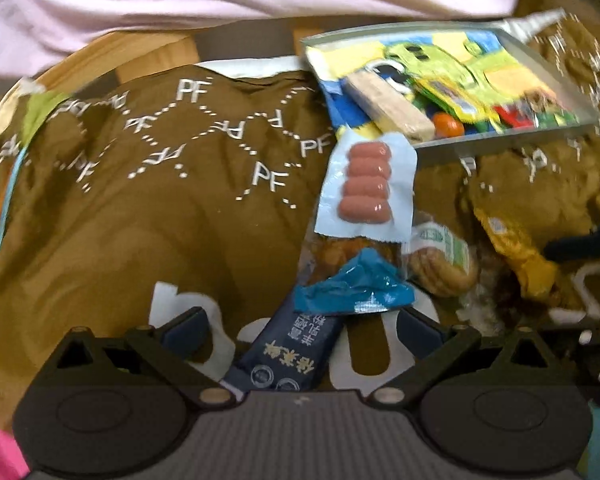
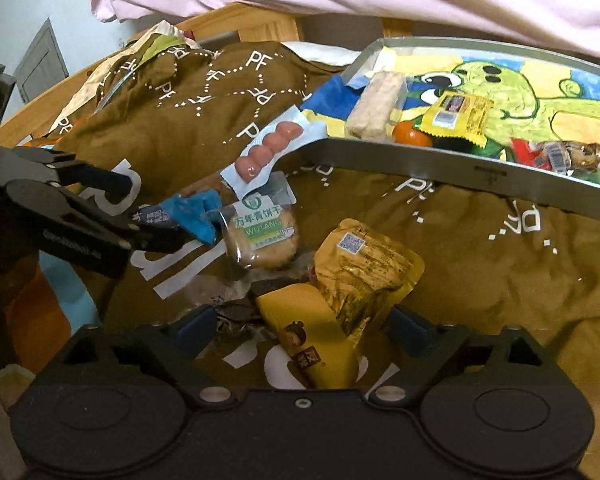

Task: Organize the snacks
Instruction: 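Lower left tool to the blue milk-powder stick while right tool approaches the gold-wrapped snack, then grasp the blue milk-powder stick with left tool while right tool grasps the gold-wrapped snack, then carry the blue stick into the tray with left tool while right tool drops the gold snack there, then raise both tools back from the tray toward the remaining snacks, then grasp the round biscuit pack with left tool while right tool grasps the dried meat pack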

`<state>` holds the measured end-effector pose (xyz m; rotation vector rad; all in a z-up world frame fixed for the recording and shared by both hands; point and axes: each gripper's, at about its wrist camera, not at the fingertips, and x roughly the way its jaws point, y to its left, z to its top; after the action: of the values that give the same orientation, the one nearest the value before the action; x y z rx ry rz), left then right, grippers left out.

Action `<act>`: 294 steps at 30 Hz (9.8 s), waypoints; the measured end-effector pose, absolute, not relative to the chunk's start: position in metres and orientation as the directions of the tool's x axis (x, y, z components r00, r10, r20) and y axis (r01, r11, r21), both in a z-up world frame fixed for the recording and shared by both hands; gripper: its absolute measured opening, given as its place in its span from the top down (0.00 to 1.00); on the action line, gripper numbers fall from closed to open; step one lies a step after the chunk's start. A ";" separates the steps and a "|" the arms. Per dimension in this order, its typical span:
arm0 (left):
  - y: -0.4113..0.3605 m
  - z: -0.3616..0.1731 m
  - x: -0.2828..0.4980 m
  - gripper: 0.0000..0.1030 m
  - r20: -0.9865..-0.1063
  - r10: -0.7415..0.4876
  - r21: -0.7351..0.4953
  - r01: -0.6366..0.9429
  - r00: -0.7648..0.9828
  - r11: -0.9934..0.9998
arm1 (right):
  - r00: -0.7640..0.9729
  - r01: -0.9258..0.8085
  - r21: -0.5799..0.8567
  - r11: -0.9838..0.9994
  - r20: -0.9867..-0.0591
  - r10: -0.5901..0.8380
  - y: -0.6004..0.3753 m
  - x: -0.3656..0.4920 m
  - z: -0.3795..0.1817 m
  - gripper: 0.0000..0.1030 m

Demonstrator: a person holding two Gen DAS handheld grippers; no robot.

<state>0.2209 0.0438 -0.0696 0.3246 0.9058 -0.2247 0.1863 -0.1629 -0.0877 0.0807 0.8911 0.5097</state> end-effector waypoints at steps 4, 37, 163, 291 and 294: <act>0.040 -0.077 0.227 0.04 -0.811 -0.090 0.189 0.404 0.579 0.895 | 0.511 -0.378 0.289 0.880 -0.727 0.459 -0.163 0.187 -0.087 0.15; 0.042 -0.077 0.237 0.28 -0.890 -0.097 0.015 0.241 0.446 0.970 | 0.472 -0.241 0.374 0.896 -0.761 0.445 -0.181 0.200 -0.086 0.28; -0.106 -0.051 0.360 0.40 -0.649 -0.294 -0.174 0.238 0.702 0.955 | 0.905 -0.140 -0.114 0.984 -0.419 0.080 -0.279 0.270 -0.075 0.03; -0.048 -0.087 0.226 0.42 -0.799 -0.240 0.065 0.475 0.552 0.877 | 0.584 -0.259 0.329 0.908 -0.695 0.419 -0.196 0.158 -0.090 0.57; -0.046 -0.085 0.225 0.43 -0.800 -0.230 0.059 0.454 0.555 0.889 | 0.581 -0.256 0.341 0.904 -0.694 0.426 -0.195 0.156 -0.089 0.59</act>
<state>0.2250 -0.0461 -0.0850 0.2724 0.8969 -0.4102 0.1563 -0.1954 -0.0890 0.2135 0.8645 0.4017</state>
